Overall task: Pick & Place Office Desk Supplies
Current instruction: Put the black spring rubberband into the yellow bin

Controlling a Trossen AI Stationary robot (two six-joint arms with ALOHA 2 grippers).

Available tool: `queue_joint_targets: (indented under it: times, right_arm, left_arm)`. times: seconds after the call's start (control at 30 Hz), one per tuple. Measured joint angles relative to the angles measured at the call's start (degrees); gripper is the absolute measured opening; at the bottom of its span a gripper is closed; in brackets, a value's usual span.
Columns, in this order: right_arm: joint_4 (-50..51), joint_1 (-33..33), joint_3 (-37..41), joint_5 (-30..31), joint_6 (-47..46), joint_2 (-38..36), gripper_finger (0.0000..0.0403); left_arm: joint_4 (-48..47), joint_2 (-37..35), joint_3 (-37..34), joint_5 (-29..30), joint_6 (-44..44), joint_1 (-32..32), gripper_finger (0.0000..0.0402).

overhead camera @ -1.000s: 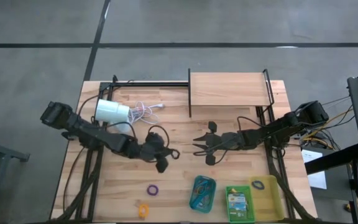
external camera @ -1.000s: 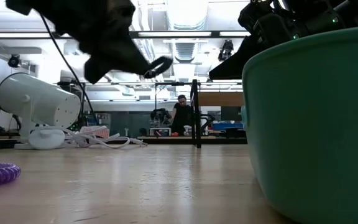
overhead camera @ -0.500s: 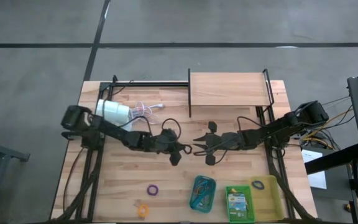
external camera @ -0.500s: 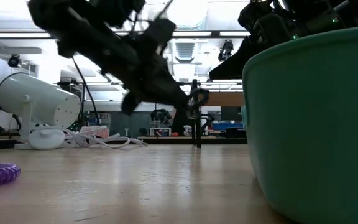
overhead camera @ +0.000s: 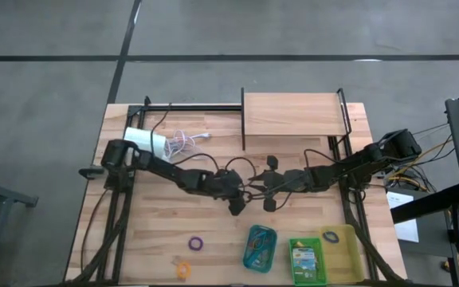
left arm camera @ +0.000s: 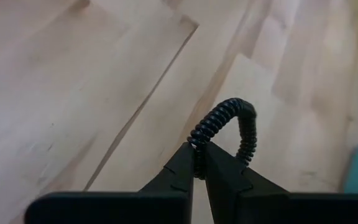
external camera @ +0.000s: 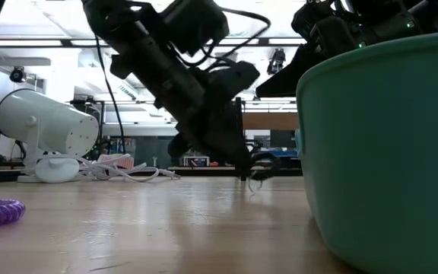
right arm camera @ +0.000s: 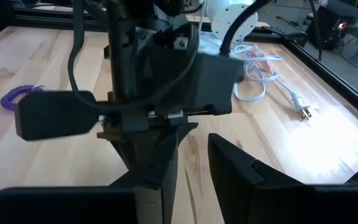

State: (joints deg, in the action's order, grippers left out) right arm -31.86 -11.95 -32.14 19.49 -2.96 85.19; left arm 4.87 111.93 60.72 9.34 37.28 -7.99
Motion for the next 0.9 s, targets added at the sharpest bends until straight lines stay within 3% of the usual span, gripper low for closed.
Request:
queue_joint_targets:
  times: [0.43,0.9]
  right_arm:
    - [0.0,0.0,0.0,0.0,0.0,0.0,0.0069]
    - [0.0,0.0,0.0,0.0,0.0,0.0,0.0082]
  left_arm:
    - [-1.3,1.2,-0.9,0.0,2.2,0.1,0.0045]
    - [-1.8,0.4,-0.7,-1.6,1.9,0.3,0.0174]
